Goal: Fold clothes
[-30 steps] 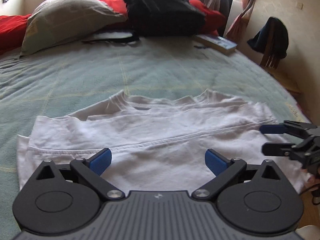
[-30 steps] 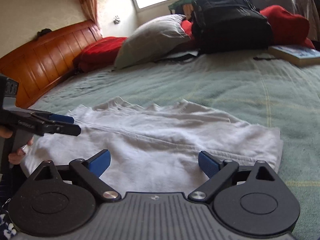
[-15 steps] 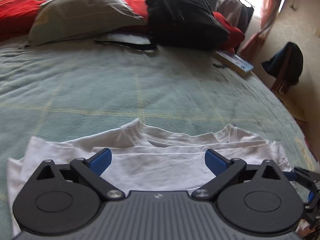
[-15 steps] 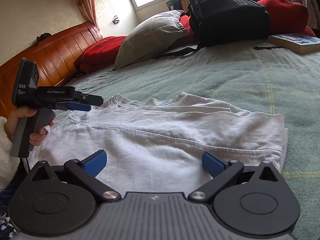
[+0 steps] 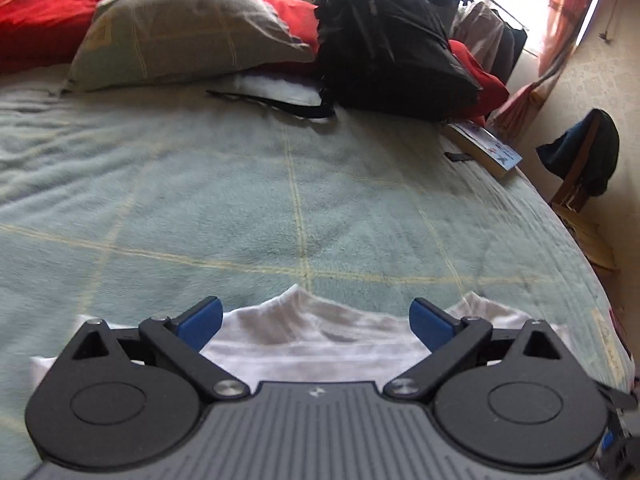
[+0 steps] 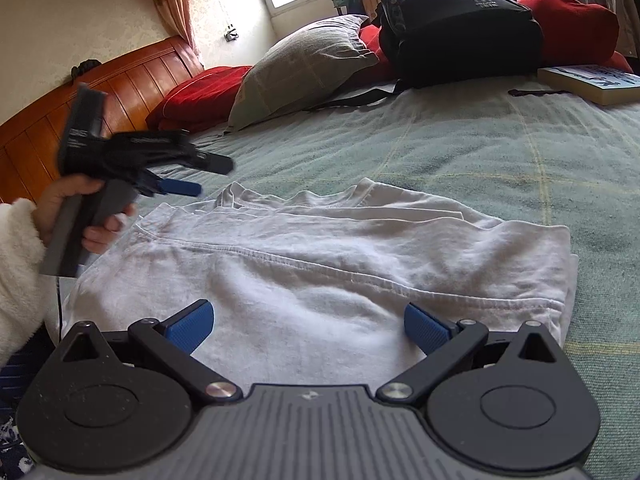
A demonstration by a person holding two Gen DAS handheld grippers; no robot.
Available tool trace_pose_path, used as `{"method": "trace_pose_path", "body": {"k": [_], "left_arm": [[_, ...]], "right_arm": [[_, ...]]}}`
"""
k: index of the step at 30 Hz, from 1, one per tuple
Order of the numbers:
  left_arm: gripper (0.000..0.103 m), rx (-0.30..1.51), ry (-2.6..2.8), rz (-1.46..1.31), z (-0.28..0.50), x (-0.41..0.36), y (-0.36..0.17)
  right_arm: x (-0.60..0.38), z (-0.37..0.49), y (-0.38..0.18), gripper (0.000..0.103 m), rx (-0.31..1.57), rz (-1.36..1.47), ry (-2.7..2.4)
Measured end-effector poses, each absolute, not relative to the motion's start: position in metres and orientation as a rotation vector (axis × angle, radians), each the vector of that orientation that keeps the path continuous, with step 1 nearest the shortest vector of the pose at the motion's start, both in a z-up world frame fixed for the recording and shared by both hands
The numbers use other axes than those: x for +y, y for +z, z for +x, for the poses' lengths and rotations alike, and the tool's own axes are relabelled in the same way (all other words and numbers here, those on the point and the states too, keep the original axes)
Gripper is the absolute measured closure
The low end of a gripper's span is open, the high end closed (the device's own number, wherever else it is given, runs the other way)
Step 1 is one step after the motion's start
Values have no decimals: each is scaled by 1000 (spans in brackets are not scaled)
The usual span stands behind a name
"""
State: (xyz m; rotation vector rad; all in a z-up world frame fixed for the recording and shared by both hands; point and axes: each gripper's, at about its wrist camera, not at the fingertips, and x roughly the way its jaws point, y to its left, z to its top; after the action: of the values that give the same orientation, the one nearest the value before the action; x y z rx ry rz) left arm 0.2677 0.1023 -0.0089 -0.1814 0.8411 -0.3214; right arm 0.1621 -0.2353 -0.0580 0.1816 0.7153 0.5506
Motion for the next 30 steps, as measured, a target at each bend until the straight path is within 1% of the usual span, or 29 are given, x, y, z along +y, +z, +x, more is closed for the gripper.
{"method": "trace_pose_path", "body": {"k": [4,10,12,16,19,22,26,30], "left_arm": [[3,919,-337,-147,238,126,1],[3,1005,-280,-209,208,155,-32],[6,988,-194,-194,200,165,-35],[5,913,-178,-238,175,179,-14],[4,895,-277,-243,154,171,-4],[3,913,-341,-198,135,156,-15],[3,968,-293,-133,113,152,-41],[3,935,-301,-152,82,159,-31]], "right_arm": [[-236,156,-54,0,696,193,556],[-238,138,-38,0,636,212,619],[-237,133,-31,0,623,207,620],[-238,124,-22,0,603,209,616],[-235,121,-21,0,607,227,635],[-228,121,-24,0,638,233,630],[-226,122,-31,0,701,225,578],[-241,119,-35,0,728,249,530]]}}
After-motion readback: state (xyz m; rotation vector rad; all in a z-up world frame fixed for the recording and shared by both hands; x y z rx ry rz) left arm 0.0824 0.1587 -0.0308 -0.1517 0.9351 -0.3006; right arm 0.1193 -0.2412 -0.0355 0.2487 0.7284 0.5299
